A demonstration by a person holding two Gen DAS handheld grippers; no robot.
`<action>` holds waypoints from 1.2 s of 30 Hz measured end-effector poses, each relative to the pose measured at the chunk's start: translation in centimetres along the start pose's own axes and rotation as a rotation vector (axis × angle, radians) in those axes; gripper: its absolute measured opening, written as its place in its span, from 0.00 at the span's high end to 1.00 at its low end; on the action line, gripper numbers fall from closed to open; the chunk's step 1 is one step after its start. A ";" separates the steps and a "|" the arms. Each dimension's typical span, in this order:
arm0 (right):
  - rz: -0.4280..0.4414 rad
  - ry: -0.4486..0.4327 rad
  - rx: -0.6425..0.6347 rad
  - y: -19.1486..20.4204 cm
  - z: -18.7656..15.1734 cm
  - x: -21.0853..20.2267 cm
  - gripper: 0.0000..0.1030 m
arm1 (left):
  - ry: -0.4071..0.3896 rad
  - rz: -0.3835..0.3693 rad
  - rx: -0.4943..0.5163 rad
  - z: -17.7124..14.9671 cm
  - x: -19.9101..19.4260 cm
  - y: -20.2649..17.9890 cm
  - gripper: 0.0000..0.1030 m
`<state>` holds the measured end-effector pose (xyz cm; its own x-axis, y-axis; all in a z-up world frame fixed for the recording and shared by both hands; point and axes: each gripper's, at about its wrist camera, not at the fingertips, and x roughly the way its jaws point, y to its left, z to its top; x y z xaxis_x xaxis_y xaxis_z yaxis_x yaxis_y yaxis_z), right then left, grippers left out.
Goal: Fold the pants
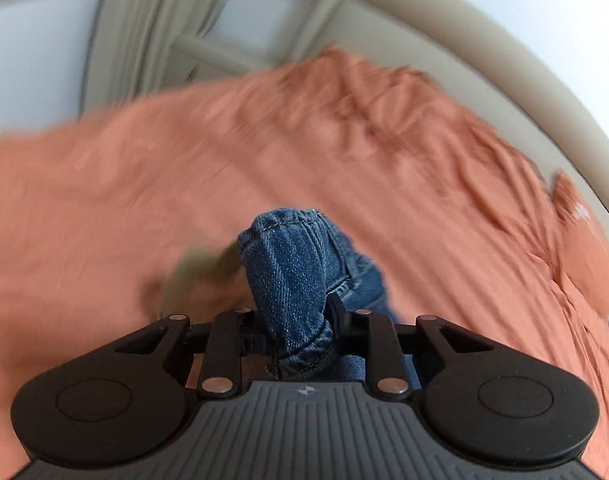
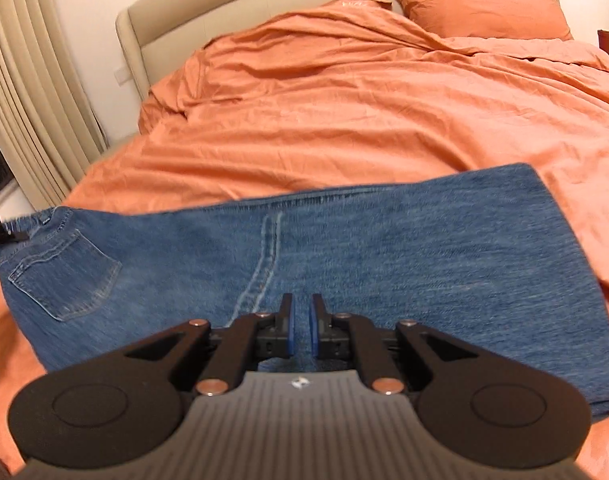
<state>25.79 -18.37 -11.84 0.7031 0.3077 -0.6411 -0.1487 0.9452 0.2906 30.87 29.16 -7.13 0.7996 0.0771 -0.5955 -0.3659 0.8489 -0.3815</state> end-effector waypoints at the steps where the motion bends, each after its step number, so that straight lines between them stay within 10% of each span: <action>1: 0.003 -0.007 0.003 -0.1 0.1 -0.5 0.96 | -0.023 -0.008 0.049 0.1 -1.2 -1.9 0.74; 11: 0.058 -0.046 0.134 -3.8 1.6 -5.3 0.96 | -0.206 -0.026 0.734 -11.4 -7.9 -25.9 0.74; 19: 0.070 0.033 0.336 -9.1 1.3 -6.1 0.95 | -0.009 -0.088 1.033 -26.9 -3.7 -33.7 0.75; 23: 0.078 0.063 0.399 -10.7 0.8 -5.6 0.95 | 0.152 -0.096 1.038 -29.8 -1.2 -33.4 0.65; 29: 0.114 0.080 0.433 -11.1 0.9 -4.7 0.87 | 0.349 -0.316 0.836 -26.2 -1.6 -31.1 0.26; 36: 0.218 0.003 0.400 -9.9 1.8 -4.7 0.75 | 0.282 -0.474 0.598 -20.6 -3.1 -26.6 0.19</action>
<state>25.17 -29.39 -10.40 0.6833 0.4953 -0.5364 -0.0124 0.7424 0.6699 28.30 -4.42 -9.65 0.6266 -0.4278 -0.6514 0.3614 0.9001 -0.2435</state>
